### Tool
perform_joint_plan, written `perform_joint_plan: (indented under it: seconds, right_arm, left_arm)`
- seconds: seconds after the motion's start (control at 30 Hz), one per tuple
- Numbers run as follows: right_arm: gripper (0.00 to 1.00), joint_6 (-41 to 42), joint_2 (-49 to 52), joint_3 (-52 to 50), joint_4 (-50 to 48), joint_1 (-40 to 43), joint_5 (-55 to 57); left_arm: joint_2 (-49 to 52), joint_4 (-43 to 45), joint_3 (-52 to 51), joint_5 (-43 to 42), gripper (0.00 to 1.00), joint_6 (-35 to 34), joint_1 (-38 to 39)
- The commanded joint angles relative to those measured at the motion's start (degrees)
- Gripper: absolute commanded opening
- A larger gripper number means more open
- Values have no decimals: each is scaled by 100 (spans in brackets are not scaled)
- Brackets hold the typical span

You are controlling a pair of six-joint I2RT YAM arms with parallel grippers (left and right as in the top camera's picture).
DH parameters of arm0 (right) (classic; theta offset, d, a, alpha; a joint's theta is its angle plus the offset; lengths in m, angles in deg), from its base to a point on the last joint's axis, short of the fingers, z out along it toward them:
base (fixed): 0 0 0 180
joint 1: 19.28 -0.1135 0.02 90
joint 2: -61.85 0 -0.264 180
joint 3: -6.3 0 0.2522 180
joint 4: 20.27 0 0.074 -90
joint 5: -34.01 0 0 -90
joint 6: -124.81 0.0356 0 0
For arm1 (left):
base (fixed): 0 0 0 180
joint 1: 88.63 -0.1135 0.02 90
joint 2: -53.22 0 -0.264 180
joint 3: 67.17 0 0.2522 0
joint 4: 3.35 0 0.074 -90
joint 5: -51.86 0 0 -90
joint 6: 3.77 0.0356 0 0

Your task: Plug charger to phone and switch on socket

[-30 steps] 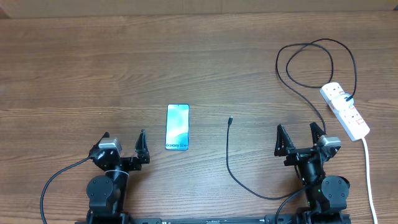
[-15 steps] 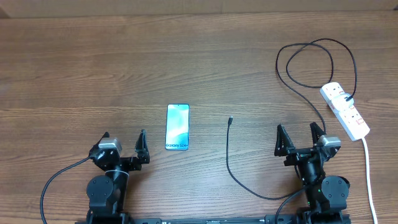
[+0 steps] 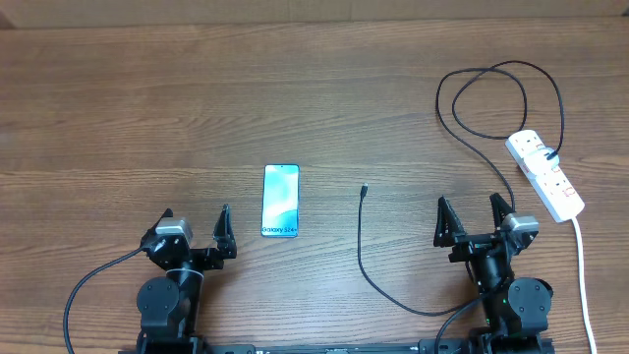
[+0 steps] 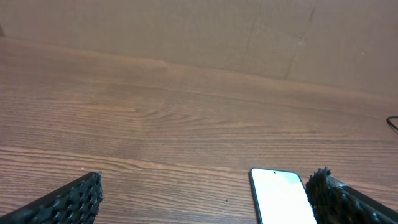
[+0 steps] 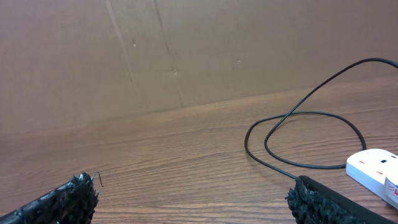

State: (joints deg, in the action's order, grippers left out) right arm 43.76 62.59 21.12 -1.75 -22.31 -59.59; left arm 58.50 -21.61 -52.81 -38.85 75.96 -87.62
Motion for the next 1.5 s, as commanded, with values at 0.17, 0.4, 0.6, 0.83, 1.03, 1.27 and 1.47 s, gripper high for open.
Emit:
perform_joint_plan:
  seconds: [0.17, 0.4, 0.6, 0.83, 1.03, 1.27, 1.47]
  right_arm:
    - [100, -26, -55, -61, -17, 4, 55]
    - [100, -26, -55, -61, -17, 4, 55]
    - [100, -26, -55, -61, -17, 4, 55]
    - [100, -26, -55, -61, -17, 4, 55]
    - [100, -26, -55, -61, -17, 4, 55]
    - [100, -26, -55, -61, -17, 4, 55]
    - [100, -26, -55, -61, -17, 4, 55]
  left_arm:
    - [-4, 9, -33, -35, 100, 105, -35]
    - [-4, 9, -33, -35, 100, 107, -35]
    - [-4, 9, -33, -35, 100, 107, -35]
    - [-4, 9, -33, -35, 100, 107, -35]
    - [-4, 52, -33, -35, 100, 107, -35]
    - [-4, 9, -31, -125, 100, 107, -35]
    - [-4, 9, -24, -234, 100, 107, -35]
